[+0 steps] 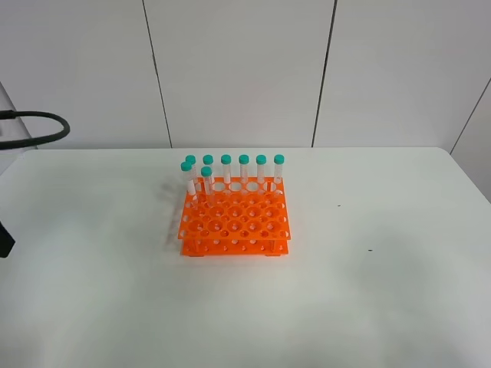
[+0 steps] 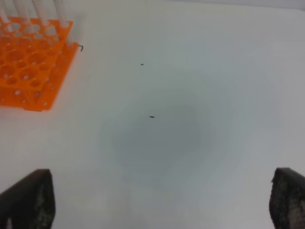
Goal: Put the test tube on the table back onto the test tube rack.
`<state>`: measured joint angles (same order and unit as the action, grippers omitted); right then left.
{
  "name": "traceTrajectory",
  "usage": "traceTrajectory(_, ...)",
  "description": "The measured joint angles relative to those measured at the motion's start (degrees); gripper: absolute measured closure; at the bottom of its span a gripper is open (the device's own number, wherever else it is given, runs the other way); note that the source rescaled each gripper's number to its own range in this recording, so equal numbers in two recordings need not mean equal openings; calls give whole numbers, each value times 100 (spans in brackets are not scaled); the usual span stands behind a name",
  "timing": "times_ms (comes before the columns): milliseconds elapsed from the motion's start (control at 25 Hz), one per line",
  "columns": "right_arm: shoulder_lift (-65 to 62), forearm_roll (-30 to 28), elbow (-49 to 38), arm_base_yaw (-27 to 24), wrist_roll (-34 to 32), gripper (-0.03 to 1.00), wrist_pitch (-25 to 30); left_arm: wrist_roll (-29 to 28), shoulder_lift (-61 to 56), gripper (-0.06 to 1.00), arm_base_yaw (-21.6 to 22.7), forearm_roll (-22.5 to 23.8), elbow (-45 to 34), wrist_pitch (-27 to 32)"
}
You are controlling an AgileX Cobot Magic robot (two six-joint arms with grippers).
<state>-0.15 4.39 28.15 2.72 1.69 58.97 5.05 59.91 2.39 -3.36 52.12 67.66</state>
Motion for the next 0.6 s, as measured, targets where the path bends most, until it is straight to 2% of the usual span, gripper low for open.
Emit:
traceTrajectory(160, 0, 0, 0, 0, 0, -3, 0, -71, -853, -6, 0, 5, -508, 2)
traceTrajectory(360, 0, 0, 0, 0, 0, -3, 0, -77, -2214, -6, 0, 5, -1571, -29)
traceTrajectory(440, 0, 0, 0, 0, 0, -3, 0, -77, -2786, -6, 0, 5, -1998, -182)
traceTrajectory(600, 0, 0, 0, 0, 0, -3, 0, -77, -3684, -6, 0, 9, -2147, -591)
